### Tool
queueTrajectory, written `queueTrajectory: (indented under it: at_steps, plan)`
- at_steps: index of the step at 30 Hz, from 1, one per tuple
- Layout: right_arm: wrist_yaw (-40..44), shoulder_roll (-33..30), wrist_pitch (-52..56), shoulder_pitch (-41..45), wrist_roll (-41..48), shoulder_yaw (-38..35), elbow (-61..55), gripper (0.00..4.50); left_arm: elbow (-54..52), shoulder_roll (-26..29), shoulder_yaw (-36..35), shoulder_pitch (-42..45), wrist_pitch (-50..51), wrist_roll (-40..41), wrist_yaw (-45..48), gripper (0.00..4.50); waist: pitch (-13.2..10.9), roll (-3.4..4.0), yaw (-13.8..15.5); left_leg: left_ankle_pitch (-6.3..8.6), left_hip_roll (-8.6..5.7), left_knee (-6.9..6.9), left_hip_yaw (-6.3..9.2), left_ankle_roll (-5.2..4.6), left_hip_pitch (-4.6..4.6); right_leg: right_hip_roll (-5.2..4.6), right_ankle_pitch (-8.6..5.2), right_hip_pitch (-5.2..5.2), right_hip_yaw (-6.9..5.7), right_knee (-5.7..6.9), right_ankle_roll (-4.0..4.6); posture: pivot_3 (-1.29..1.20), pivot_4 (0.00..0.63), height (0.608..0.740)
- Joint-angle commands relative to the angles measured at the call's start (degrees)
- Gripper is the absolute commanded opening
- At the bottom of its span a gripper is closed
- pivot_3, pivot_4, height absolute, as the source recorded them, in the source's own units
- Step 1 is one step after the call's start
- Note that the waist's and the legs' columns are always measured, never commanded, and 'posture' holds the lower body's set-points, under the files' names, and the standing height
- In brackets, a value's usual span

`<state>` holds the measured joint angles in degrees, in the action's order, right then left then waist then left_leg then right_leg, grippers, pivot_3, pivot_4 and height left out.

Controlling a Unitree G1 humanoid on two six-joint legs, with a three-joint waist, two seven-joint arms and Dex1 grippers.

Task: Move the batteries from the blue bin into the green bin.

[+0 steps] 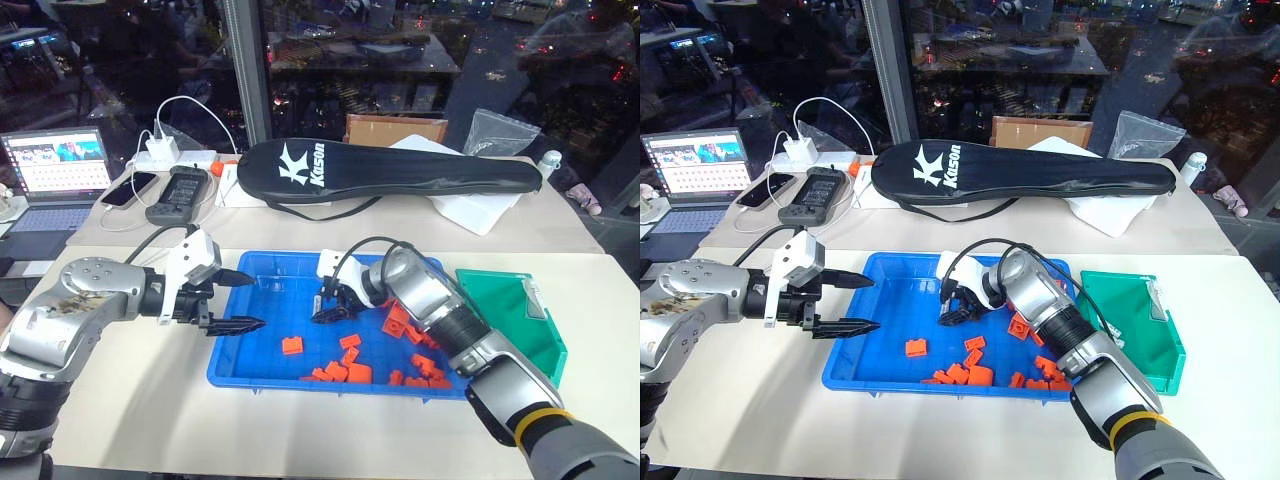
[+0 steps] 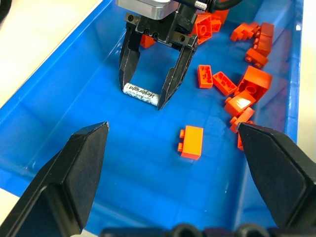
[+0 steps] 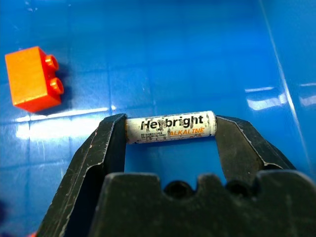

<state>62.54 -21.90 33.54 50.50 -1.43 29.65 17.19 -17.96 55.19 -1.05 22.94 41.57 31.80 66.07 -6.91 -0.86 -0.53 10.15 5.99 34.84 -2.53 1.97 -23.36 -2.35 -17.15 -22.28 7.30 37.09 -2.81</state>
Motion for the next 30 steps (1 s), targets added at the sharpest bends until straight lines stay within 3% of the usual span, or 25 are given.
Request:
queueTrajectory:
  at_steps: [1,5,9,15,22,28,30]
  plan:
    - [3.45,-5.98,7.98,0.33,3.58,-5.35,-12.99,2.53,1.08,-1.58,0.21,4.09,-0.84,1.5,1.35,4.5,0.0,0.0,0.2,0.0,0.0,0.01,0.0,0.0,-0.01,0.0,0.0,0.0,-0.01,0.0,0.0,0.0,0.15,0.696]
    - [5.73,-14.32,17.12,0.01,7.18,-9.73,-23.41,2.53,4.26,-5.1,1.72,8.54,-1.36,1.9,2.63,4.5,0.0,0.0,0.48,0.0,0.0,-0.01,0.0,0.0,0.01,0.0,-0.01,0.03,-0.01,-0.03,-0.01,0.0,0.15,0.696]
    - [7.71,-28.36,23.59,-2.8,9.8,-17.16,-31.45,2.53,9.56,-10.42,4.66,15.19,-2.91,1.43,4.9,4.5,-0.01,0.0,1.44,0.0,-0.02,0.02,0.02,0.0,-0.04,-0.01,-0.03,0.03,-0.03,-0.08,-0.05,0.0,0.15,0.696]
    - [6.87,-45.02,22.94,-13.85,10.11,-26.41,-32.76,2.53,16.45,-15.59,7.97,21.85,-6.14,-0.55,8.08,4.5,-0.01,-0.02,1.16,0.01,-0.03,-0.02,0.04,-0.01,-0.06,-0.01,-0.08,0.09,-0.02,-0.27,-0.14,0.0,0.15,0.696]
    - [1.69,-47.59,19.26,-27.04,9.16,-31.14,-30.86,2.53,20.37,-17.18,9.72,24.19,-8.66,-3.13,10.28,4.5,0.03,0.05,-0.6,0.01,-0.03,-0.02,0.06,-0.04,0.05,-0.01,-0.14,0.13,0.06,-0.2,-0.27,0.0,0.15,0.696]
    - [-1.57,-45.58,17.19,-27.8,9.0,-29.55,-27.42,2.53,20.15,-16.36,10.32,23.78,-9.53,-5.11,10.58,4.5,0.02,0.07,-0.41,0.01,-0.05,0.05,0.07,-0.03,0.04,-0.01,-0.14,0.14,0.09,-0.17,-0.31,0.0,0.15,0.696]
    - [-1.95,-45.74,15.53,-27.55,8.32,-28.51,-26.26,3.54,19.9,-16.03,10.26,23.24,-9.94,-5.92,10.29,4.5,0.02,0.07,-0.3,0.01,-0.05,0.04,0.07,-0.03,0.04,-0.01,-0.14,0.14,0.09,-0.18,-0.31,0.0,0.15,0.696]
